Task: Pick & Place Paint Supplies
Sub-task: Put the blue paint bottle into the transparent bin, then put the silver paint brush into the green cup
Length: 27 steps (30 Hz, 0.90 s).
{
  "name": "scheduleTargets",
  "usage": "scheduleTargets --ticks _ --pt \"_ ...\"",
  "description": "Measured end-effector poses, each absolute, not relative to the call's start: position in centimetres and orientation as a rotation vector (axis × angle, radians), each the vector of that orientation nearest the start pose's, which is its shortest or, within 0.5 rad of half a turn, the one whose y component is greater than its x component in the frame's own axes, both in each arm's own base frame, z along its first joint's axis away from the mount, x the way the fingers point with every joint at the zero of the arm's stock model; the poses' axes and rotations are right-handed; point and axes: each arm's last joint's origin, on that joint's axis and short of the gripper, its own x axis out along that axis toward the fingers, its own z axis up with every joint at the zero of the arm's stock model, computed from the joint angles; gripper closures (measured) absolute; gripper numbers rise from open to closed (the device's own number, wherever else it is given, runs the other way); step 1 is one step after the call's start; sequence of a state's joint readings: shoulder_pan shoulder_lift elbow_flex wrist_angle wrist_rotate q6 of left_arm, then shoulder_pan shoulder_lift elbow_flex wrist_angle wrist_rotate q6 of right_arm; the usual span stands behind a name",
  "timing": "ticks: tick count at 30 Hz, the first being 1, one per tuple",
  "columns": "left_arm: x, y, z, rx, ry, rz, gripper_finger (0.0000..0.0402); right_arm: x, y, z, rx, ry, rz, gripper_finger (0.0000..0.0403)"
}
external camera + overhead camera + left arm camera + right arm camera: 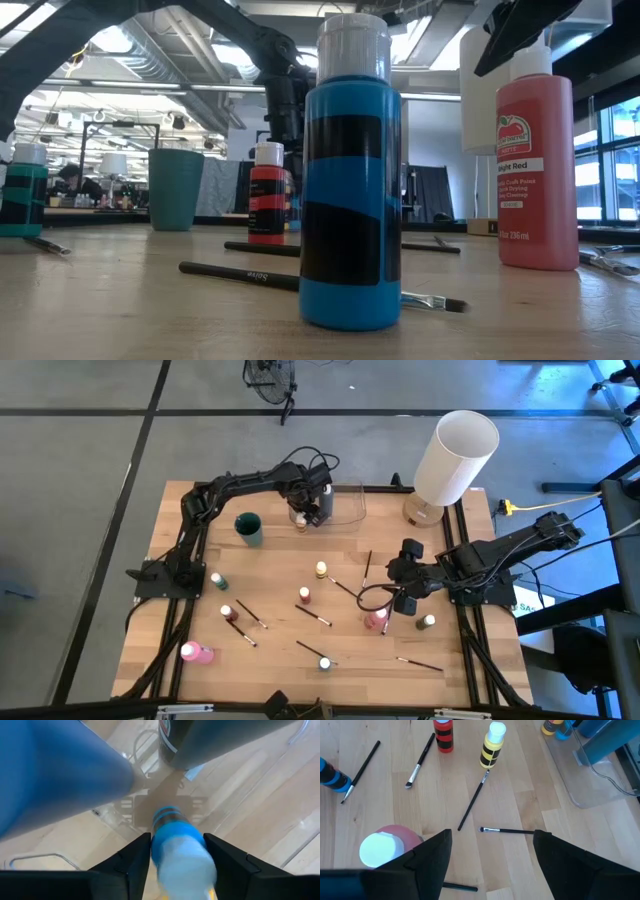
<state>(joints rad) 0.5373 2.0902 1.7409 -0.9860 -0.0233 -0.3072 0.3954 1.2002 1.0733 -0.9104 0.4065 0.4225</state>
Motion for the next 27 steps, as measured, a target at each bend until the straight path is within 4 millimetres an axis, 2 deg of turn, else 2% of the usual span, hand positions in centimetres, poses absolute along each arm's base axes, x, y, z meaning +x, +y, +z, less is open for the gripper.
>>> scheduleTargets --ticks 10,17,27 --pt "36.6 21.9 21.6 -0.629 1.207 0.698 0.0166 21.0 7.5 29.7 -0.016 0.927 -0.209 0.0119" --pt "37.0 21.9 23.4 -0.655 1.178 0.652 0.0162 21.0 7.5 29.7 -0.016 0.927 -0.209 0.0119" --pt "36.4 21.8 25.6 -0.576 1.25 0.66 0.0162 21.0 7.5 29.7 -0.007 0.928 -0.215 0.0119"
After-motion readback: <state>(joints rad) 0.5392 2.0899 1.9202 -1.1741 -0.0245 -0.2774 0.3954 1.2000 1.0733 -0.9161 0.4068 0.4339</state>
